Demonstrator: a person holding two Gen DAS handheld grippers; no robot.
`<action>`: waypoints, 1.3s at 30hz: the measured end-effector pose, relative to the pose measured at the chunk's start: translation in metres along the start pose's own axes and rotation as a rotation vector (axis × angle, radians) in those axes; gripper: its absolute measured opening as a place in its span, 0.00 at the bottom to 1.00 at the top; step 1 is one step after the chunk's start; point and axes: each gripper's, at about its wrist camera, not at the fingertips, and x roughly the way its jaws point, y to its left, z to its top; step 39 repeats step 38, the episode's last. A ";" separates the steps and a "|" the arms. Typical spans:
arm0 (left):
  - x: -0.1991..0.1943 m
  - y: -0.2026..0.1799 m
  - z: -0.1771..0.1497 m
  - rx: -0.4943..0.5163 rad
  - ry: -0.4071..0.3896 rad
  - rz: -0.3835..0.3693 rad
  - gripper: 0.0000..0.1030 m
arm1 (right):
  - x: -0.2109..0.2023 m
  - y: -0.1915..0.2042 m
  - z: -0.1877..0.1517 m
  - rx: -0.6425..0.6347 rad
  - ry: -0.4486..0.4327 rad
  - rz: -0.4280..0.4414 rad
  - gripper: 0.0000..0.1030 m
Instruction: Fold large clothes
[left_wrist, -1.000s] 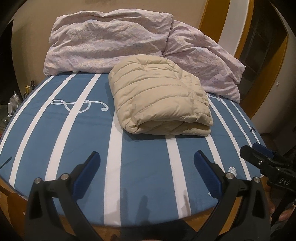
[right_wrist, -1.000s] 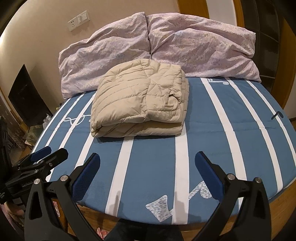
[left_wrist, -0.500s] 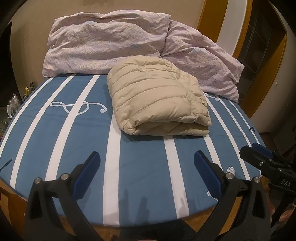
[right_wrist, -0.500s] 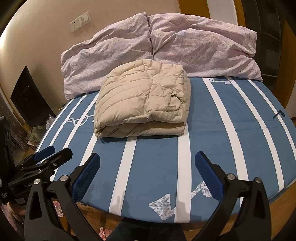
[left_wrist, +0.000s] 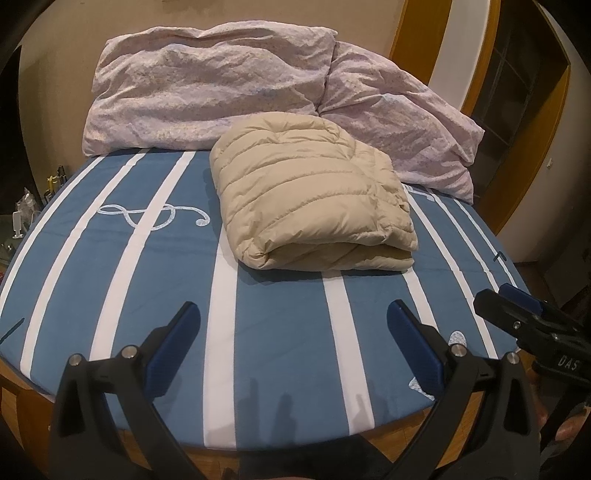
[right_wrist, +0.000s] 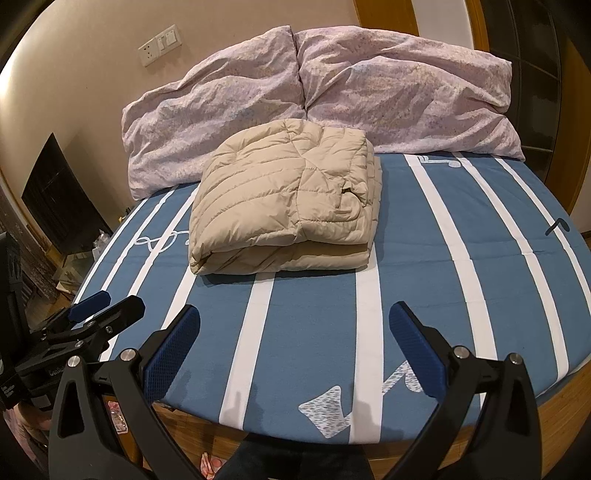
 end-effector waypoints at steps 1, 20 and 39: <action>0.000 -0.001 0.000 0.001 0.001 -0.001 0.98 | 0.000 0.000 0.000 0.000 -0.001 0.000 0.99; -0.003 -0.004 0.004 0.008 -0.013 -0.001 0.98 | -0.005 -0.001 0.002 0.003 -0.013 0.005 0.99; -0.003 -0.006 0.003 0.010 -0.012 0.000 0.98 | -0.006 -0.001 0.002 0.004 -0.012 0.009 0.99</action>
